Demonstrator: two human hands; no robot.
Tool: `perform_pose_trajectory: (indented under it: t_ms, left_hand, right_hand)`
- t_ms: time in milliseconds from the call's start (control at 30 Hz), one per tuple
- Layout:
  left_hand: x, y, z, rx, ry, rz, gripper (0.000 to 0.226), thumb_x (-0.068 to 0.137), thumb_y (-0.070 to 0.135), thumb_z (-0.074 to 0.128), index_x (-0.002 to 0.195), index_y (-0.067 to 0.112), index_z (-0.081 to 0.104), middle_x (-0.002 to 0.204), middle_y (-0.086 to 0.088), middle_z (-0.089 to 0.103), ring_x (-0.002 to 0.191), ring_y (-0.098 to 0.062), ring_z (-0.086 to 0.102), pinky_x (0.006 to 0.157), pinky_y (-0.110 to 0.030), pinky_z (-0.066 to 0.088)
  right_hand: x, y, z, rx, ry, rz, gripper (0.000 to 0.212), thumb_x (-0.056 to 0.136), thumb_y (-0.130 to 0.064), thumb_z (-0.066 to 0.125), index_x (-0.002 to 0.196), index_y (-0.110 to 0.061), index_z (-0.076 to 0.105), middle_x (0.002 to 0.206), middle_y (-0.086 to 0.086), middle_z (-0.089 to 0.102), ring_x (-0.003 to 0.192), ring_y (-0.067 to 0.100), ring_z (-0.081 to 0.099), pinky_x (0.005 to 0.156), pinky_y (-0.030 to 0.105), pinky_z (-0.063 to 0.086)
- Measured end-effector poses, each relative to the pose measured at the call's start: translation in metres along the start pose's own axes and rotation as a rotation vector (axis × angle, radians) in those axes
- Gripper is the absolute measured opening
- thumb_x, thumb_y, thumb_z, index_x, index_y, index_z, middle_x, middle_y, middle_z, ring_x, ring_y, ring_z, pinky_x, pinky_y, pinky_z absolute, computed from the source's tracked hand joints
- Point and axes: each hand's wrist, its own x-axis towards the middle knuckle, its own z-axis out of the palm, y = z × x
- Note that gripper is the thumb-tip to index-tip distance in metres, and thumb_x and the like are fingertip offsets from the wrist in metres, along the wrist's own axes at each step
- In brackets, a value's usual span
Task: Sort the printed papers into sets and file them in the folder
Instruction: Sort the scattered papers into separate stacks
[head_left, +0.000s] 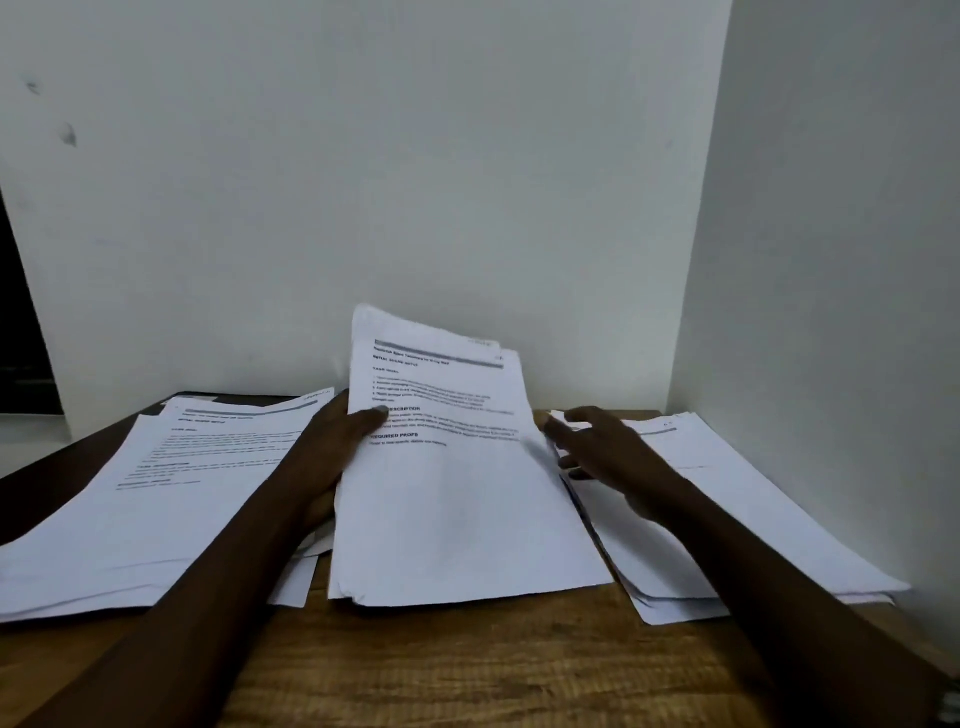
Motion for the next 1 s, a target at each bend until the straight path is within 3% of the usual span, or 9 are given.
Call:
perform_pose_trajectory:
  t_ms: [100,167,300,500,567,667,767,900,1000]
  left_hand:
    - [-0.007,0.006,-0.001,-0.115,-0.048,0.030,0.038,0.095,0.001,0.044,0.133,0.004,0.052,0.126,-0.018,0.064,0.112,-0.041,0.063,0.090,-0.055,0.053]
    - [-0.011,0.007,0.001,-0.141,-0.058,0.039,0.038,0.097,0.004,0.044,0.133,0.006,0.052,0.126,-0.017,0.065,0.111,-0.039,0.064,0.087,-0.053,0.055]
    - [-0.015,0.002,0.008,-0.135,-0.091,0.021,0.037,0.100,0.022,0.049,0.136,0.012,0.052,0.130,-0.013,0.063,0.118,-0.035,0.061,0.102,-0.055,0.045]
    - [-0.011,-0.002,0.003,-0.111,-0.057,0.022,0.037,0.101,0.019,0.047,0.137,0.011,0.051,0.130,-0.012,0.063,0.118,-0.034,0.062,0.098,-0.055,0.048]
    - [-0.008,-0.003,0.001,-0.101,-0.024,0.041,0.037,0.100,0.014,0.049,0.137,0.011,0.051,0.130,-0.013,0.063,0.117,-0.035,0.062,0.097,-0.059,0.048]
    - [-0.005,-0.002,-0.003,-0.079,0.044,0.061,0.035,0.098,0.011,0.052,0.133,0.010,0.053,0.127,-0.014,0.065,0.114,-0.038,0.063,0.099,-0.062,0.044]
    - [-0.002,-0.002,-0.009,-0.082,0.094,0.056,0.033,0.099,0.008,0.051,0.132,0.009,0.054,0.126,-0.014,0.065,0.112,-0.038,0.063,0.099,-0.062,0.045]
    - [-0.001,0.001,-0.012,-0.100,0.093,0.053,0.036,0.099,0.006,0.049,0.135,0.008,0.052,0.128,-0.016,0.063,0.116,-0.039,0.061,0.099,-0.061,0.044]
    - [-0.001,0.001,-0.012,-0.100,0.094,0.059,0.036,0.099,0.007,0.048,0.135,0.007,0.051,0.128,-0.016,0.064,0.115,-0.039,0.061,0.099,-0.060,0.045]
  right_hand:
    - [0.001,0.007,0.015,0.107,-0.066,0.012,0.062,0.069,-0.051,0.081,0.117,-0.020,0.055,0.106,-0.003,0.067,0.095,0.014,0.066,0.080,0.030,0.054]
    - [0.003,0.008,0.016,0.194,-0.015,-0.029,0.053,0.068,-0.030,0.086,0.112,-0.018,0.059,0.087,-0.002,0.068,0.079,0.011,0.066,0.064,0.024,0.049]
    - [0.005,-0.001,0.009,0.263,0.157,-0.101,0.031,0.075,-0.012,0.081,0.099,-0.017,0.062,0.067,-0.002,0.058,0.057,0.007,0.052,0.043,0.013,0.037]
    - [0.014,0.003,0.002,0.147,0.202,-0.125,0.012,0.086,-0.016,0.068,0.096,-0.022,0.066,0.095,0.001,0.068,0.082,0.017,0.060,0.065,0.024,0.040]
    - [0.019,0.003,-0.005,0.094,0.256,-0.118,0.013,0.086,-0.015,0.065,0.098,-0.018,0.068,0.092,0.001,0.067,0.086,0.020,0.059,0.071,0.026,0.041]
    - [0.018,0.005,-0.043,0.038,0.412,-0.090,0.006,0.085,-0.017,0.064,0.088,-0.017,0.069,0.078,0.003,0.063,0.077,0.022,0.058,0.065,0.026,0.039]
    - [0.006,0.014,-0.101,-0.174,0.515,-0.004,0.018,0.083,-0.014,0.061,0.096,-0.008,0.071,0.086,0.014,0.065,0.088,0.033,0.062,0.072,0.032,0.043]
    - [0.005,0.033,-0.140,-0.764,0.331,0.296,0.030,0.093,-0.010,0.054,0.118,-0.003,0.067,0.131,0.015,0.059,0.120,0.031,0.055,0.094,0.030,0.043]
    - [0.023,0.055,-0.139,-0.775,0.283,0.381,0.039,0.069,-0.014,0.064,0.105,-0.003,0.069,0.125,0.016,0.062,0.114,0.033,0.060,0.088,0.031,0.048]
